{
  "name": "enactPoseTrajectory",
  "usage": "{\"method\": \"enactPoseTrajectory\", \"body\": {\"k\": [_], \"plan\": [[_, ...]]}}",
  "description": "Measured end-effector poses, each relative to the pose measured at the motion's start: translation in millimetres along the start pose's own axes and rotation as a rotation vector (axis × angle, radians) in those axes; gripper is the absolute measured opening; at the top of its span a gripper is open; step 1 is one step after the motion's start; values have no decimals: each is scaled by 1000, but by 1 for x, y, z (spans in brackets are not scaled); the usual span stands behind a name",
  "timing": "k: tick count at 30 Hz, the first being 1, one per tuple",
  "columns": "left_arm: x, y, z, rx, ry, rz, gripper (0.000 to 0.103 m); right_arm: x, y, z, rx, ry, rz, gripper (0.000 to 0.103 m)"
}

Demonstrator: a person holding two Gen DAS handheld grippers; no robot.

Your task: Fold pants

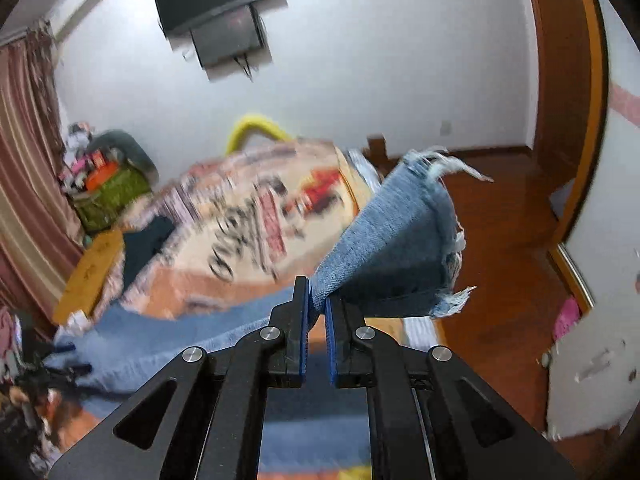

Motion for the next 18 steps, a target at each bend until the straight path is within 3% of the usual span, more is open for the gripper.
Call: {"method": "enactPoseTrajectory", "body": {"k": [4, 6, 10, 14, 18], "plan": [[-5, -8, 0, 1, 3, -3, 78, -19, -48, 25, 108, -37, 43, 8], [-4, -10, -3, 0, 0, -6, 79, -33, -72, 39, 172, -73, 76, 19], [-3, -13, -4, -2, -5, -15, 81, -61, -100, 46, 249, -152, 159, 30], [-3, -15, -5, -8, -9, -24, 81, -81, -97, 31, 226, -284, 170, 45], [3, -15, -15, -41, 6, -28, 81, -63, -76, 16, 169, -267, 143, 47]]}}
Point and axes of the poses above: each gripper's, at about its wrist camera, not at the fingertips, and z roughly the way its jaws point, x to its left, y to its top, the point moved 7 cm from there along z, roughly the way its jaws point, and after that the axes turned 1 degree about x, right-handed, at the moved point
